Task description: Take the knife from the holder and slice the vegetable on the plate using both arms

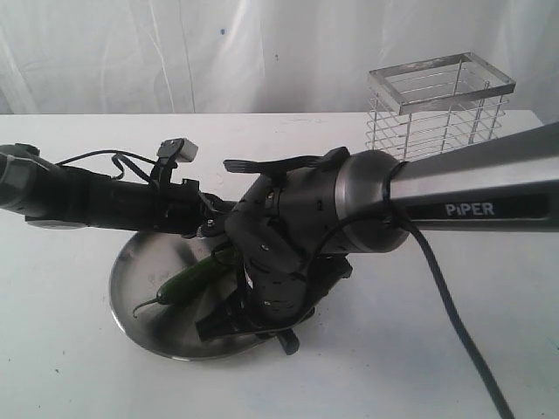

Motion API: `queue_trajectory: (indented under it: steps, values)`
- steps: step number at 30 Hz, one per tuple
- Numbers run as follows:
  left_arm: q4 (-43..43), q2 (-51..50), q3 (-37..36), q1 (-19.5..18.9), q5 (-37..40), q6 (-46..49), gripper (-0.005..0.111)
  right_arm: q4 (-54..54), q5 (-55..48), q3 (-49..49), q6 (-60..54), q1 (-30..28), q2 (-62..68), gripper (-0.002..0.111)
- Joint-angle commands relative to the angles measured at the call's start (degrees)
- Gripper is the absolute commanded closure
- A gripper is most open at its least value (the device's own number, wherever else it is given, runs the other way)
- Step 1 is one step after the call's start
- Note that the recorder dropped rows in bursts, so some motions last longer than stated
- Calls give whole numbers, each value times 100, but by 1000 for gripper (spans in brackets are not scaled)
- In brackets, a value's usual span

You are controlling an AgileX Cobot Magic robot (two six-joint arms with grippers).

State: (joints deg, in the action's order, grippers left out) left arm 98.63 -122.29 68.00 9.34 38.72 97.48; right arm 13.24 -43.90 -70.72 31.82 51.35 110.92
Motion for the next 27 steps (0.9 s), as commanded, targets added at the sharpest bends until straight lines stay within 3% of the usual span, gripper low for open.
queue_trajectory:
  steps: [1, 7, 14, 27]
  values:
    - [131, -8, 7, -1, -99, 24, 107, 57, -29, 15, -74, -1, -2, 108]
    - [-21, -145, -69, -1, -814, -258, 107, 57, -17, 15, -74, -1, -2, 108]
    - [-229, -679, -167, -1, -877, -437, 107, 57, -28, 15, -208, -1, -2, 108]
    - [-229, -714, -167, -1, -877, -437, 107, -159, -724, 312, -375, -1, 10, 108]
